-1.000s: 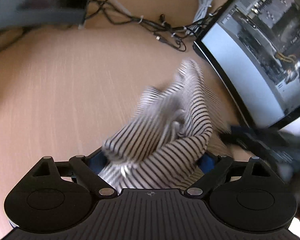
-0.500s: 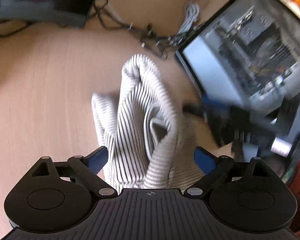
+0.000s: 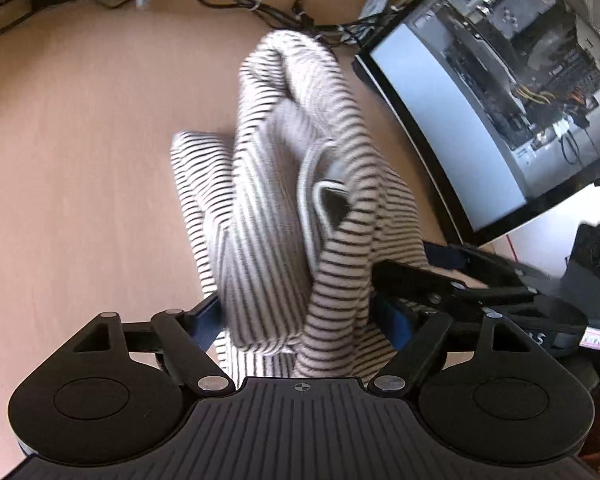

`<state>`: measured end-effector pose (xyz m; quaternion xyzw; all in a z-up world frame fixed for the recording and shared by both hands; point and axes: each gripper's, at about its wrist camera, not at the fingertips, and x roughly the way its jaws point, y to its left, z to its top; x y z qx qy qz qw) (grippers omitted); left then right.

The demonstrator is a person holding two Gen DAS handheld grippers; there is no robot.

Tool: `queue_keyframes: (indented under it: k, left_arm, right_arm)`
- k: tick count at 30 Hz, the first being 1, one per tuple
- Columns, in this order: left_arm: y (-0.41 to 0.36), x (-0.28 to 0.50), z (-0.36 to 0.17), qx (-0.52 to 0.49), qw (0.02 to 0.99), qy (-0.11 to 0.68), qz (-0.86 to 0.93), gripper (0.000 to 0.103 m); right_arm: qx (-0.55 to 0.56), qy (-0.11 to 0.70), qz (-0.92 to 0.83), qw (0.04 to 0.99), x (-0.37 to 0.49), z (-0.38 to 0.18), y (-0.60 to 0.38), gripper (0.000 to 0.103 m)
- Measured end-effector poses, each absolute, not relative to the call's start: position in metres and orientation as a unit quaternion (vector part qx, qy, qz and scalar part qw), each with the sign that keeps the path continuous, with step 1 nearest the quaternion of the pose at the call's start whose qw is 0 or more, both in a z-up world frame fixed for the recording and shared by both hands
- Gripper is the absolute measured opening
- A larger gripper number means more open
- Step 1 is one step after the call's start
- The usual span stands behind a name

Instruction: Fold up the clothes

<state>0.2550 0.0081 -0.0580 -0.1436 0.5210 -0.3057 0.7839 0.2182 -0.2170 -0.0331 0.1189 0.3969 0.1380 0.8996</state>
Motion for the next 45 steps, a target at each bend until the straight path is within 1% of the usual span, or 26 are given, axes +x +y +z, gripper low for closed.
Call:
queue_keyframes:
  k: [3, 8, 10, 12, 17, 19, 21, 22, 23, 25, 27, 28, 30, 33, 34, 37, 38, 39, 45]
  left_arm:
    - [-0.004, 0.258, -0.059, -0.158, 0.779, 0.520, -0.313, 0.083]
    - [-0.025, 0.258, -0.058, -0.153, 0.776, 0.516, -0.329, 0.083]
    - [-0.025, 0.255, -0.053, -0.145, 0.779, 0.512, -0.332, 0.086]
    - [-0.016, 0.252, -0.047, -0.143, 0.785, 0.507, -0.326, 0.087]
    - [0.026, 0.257, -0.034, -0.161, 0.811, 0.494, -0.269, 0.086]
    - [0.043, 0.260, -0.034, -0.169, 0.820, 0.493, -0.237, 0.079]
    - [0.052, 0.261, -0.033, -0.168, 0.830, 0.488, -0.210, 0.076]
    - [0.055, 0.262, -0.032, -0.166, 0.836, 0.485, -0.198, 0.074]
    - [0.056, 0.263, -0.031, -0.163, 0.840, 0.483, -0.187, 0.073]
    - [0.053, 0.265, -0.032, -0.149, 0.845, 0.484, -0.173, 0.066]
    - [0.047, 0.265, -0.035, -0.123, 0.851, 0.483, -0.163, 0.062]
    - [0.044, 0.265, -0.036, -0.111, 0.854, 0.483, -0.159, 0.058]
    - [0.038, 0.265, -0.040, -0.091, 0.856, 0.484, -0.153, 0.054]
    - [0.028, 0.261, -0.043, -0.070, 0.861, 0.480, -0.154, 0.053]
    - [0.025, 0.259, -0.044, -0.063, 0.863, 0.477, -0.154, 0.053]
    - [0.018, 0.254, -0.042, -0.045, 0.871, 0.466, -0.152, 0.053]
    - [0.016, 0.253, -0.042, -0.042, 0.872, 0.464, -0.151, 0.054]
    - [0.015, 0.253, -0.041, -0.039, 0.873, 0.462, -0.149, 0.051]
    - [0.019, 0.250, -0.036, -0.043, 0.877, 0.457, -0.146, 0.054]
  right_arm:
    - [0.094, 0.386, 0.129, 0.908, 0.238, -0.026, -0.223, 0.074]
    - [0.017, 0.368, 0.119, 0.922, 0.267, -0.009, -0.226, 0.074]
    - [-0.018, 0.362, 0.121, 0.924, 0.269, -0.006, -0.220, 0.074]
    - [-0.033, 0.359, 0.121, 0.925, 0.265, -0.005, -0.216, 0.076]
    - [-0.037, 0.348, 0.115, 0.930, 0.253, 0.002, -0.211, 0.086]
    - [-0.037, 0.337, 0.116, 0.934, 0.246, 0.007, -0.208, 0.088]
    - [-0.039, 0.317, 0.125, 0.939, 0.236, 0.014, -0.201, 0.088]
    - [-0.039, 0.309, 0.136, 0.941, 0.230, 0.016, -0.197, 0.080]
    - [-0.039, 0.306, 0.145, 0.940, 0.226, 0.017, -0.193, 0.065]
    - [-0.043, 0.331, 0.156, 0.930, 0.225, 0.006, -0.182, 0.057]
    - [-0.049, 0.352, 0.160, 0.921, 0.225, -0.011, -0.176, 0.056]
    - [-0.051, 0.356, 0.160, 0.919, 0.225, -0.016, -0.174, 0.057]
    - [-0.053, 0.355, 0.157, 0.920, 0.223, -0.014, -0.175, 0.057]
    - [-0.089, 0.340, 0.151, 0.924, 0.214, 0.000, -0.170, 0.062]
    - [-0.108, 0.330, 0.153, 0.925, 0.210, 0.004, -0.166, 0.065]
    - [-0.165, 0.302, 0.180, 0.922, 0.195, 0.006, -0.147, 0.079]
    - [-0.183, 0.299, 0.186, 0.918, 0.192, 0.002, -0.139, 0.080]
    - [-0.203, 0.295, 0.190, 0.914, 0.190, -0.002, -0.131, 0.080]
    - [-0.321, 0.273, 0.168, 0.891, 0.195, -0.038, -0.103, 0.080]
